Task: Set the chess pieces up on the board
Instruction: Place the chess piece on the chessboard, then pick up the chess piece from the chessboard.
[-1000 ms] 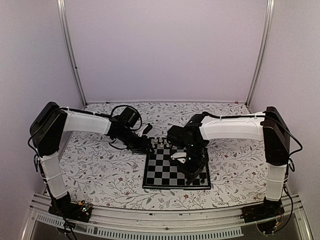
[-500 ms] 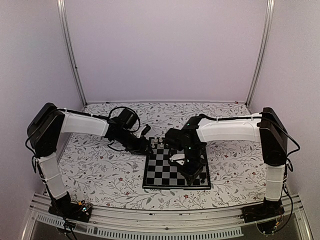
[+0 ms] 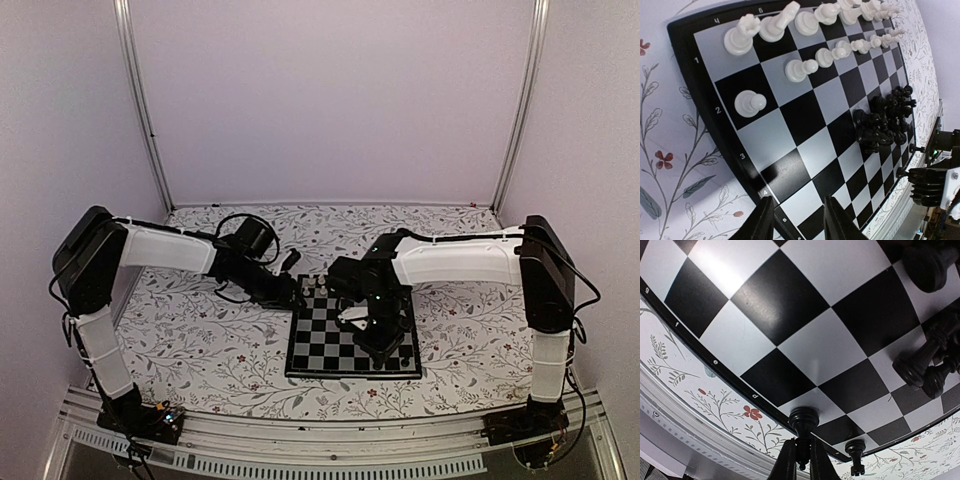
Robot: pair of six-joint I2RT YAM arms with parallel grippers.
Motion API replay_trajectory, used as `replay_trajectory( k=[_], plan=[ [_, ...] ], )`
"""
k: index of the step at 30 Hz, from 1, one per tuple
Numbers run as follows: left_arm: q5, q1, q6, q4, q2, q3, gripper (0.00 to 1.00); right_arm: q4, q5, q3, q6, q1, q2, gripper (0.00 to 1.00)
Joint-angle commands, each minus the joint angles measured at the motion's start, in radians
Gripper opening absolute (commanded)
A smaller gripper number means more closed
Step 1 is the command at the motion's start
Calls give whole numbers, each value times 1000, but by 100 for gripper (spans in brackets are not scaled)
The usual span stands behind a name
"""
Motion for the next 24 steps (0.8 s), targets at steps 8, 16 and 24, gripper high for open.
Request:
replay_trajectory(
  k=[8, 16, 24],
  plan=[
    [19, 4, 3, 13, -31, 0, 37, 0, 47, 72, 43, 10, -33, 28],
    [17, 3, 32, -29, -35, 31, 37, 76, 33, 80, 55, -64, -159, 40],
    [37, -5, 53, -39, -76, 86, 34, 251, 18, 16, 48, -238, -214, 31]
  ],
)
